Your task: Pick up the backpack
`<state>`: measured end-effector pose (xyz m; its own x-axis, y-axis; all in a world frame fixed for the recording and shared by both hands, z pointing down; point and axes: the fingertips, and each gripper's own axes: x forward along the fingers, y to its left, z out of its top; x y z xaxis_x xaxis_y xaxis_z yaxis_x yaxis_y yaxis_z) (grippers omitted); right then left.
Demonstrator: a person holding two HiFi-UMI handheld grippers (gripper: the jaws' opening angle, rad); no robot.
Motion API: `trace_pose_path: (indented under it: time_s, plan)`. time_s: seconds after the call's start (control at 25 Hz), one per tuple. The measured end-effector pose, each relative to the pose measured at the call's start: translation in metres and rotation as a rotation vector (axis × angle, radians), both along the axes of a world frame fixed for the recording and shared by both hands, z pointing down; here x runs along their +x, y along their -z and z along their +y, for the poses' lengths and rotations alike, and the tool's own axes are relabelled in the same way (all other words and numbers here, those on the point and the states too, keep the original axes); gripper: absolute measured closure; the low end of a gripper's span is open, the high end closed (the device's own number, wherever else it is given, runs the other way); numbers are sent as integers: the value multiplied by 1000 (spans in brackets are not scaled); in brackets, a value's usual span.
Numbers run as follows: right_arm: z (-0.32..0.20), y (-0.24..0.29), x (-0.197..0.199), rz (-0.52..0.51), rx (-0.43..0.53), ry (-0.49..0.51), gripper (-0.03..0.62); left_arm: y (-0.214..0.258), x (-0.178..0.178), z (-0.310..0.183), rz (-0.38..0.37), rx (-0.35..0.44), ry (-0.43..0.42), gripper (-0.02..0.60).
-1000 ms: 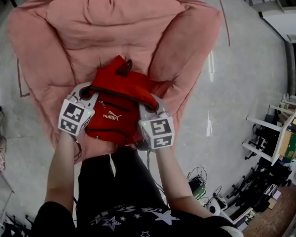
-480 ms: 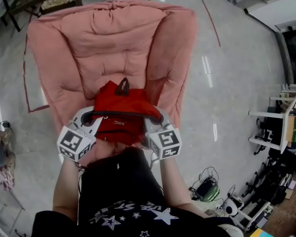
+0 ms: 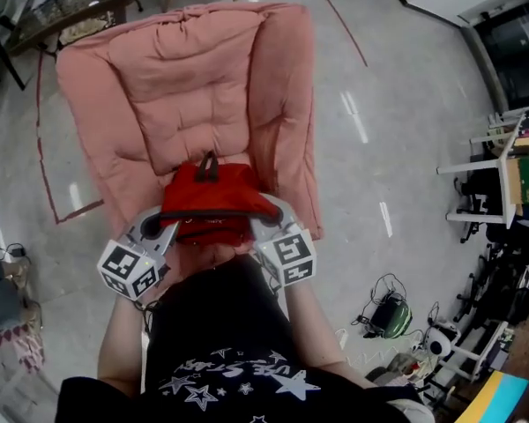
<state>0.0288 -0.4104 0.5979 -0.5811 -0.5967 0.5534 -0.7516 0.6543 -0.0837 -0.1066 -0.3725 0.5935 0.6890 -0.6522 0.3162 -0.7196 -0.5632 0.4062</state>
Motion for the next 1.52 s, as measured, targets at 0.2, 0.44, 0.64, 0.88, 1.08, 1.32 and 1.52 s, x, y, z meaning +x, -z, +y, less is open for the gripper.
trace_pose_path:
  time_s: [0.2,0.44,0.64,0.88,1.08,1.32,1.52]
  plan:
    - [36,6,4,7,-30,-10,580,6,3,30,27,-47,-34,569]
    - [59,11,14,34,-52,22,580,11,14,59,50,-126,-2,569]
    - [75,21,22,28,-34,41,582,21,22,74,8,-119,17,569]
    - [106,43,35,-19,-1,56,583,42,34,107,7,-96,48,569]
    - [145,63,52,-33,17,89,583,62,50,142,77,-97,100,571]
    - [186,95,70,-67,48,122,585,99,69,187,131,-30,133,571]
    - [226,132,82,-119,112,155,585,139,82,227,167,23,172,571]
